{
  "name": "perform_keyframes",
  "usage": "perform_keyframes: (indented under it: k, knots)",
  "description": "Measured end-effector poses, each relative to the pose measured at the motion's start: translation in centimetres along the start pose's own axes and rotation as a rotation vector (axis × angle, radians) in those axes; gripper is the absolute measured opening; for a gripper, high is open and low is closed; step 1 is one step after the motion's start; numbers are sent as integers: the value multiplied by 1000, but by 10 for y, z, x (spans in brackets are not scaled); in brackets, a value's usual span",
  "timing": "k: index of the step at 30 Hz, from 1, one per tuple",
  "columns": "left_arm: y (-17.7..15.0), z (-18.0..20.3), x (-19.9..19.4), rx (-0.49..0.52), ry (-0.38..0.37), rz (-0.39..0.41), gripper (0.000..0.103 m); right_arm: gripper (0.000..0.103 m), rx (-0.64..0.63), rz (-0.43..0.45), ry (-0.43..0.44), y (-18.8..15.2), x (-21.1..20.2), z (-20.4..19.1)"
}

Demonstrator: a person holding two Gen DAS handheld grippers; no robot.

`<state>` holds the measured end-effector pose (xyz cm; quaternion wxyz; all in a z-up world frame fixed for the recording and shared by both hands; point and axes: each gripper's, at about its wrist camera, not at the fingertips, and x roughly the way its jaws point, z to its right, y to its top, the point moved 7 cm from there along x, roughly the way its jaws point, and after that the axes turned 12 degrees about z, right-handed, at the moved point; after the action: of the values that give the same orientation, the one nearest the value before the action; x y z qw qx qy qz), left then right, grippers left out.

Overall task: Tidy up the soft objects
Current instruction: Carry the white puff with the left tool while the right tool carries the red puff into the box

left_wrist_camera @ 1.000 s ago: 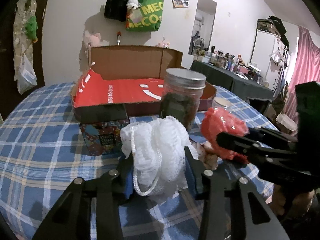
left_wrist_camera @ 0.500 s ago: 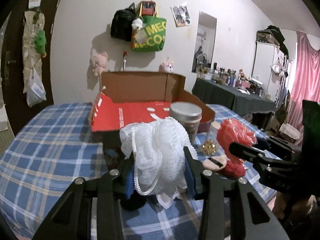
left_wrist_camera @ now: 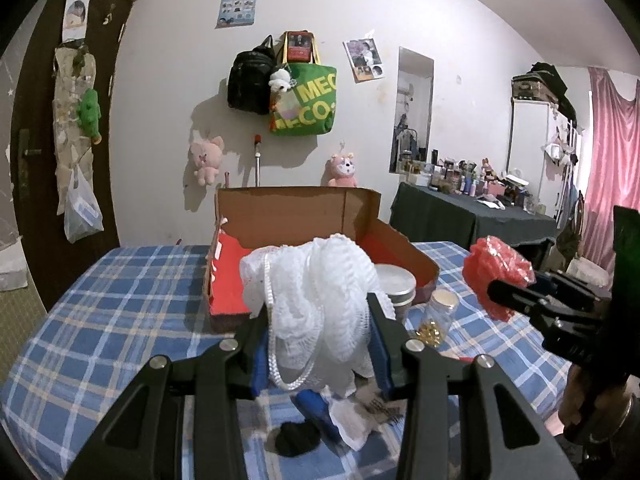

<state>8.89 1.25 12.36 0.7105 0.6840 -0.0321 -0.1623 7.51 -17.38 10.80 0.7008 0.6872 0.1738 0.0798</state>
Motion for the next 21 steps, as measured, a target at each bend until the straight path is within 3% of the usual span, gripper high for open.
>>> perform_keyframes:
  k: [10,21]
  knots:
    - [19,-4,26,31,-34,-22,43,43,-9,-3,27,21,31,18]
    - [27,-10,66,62,-67,-98,43,43,23,-76,79,24,67,41]
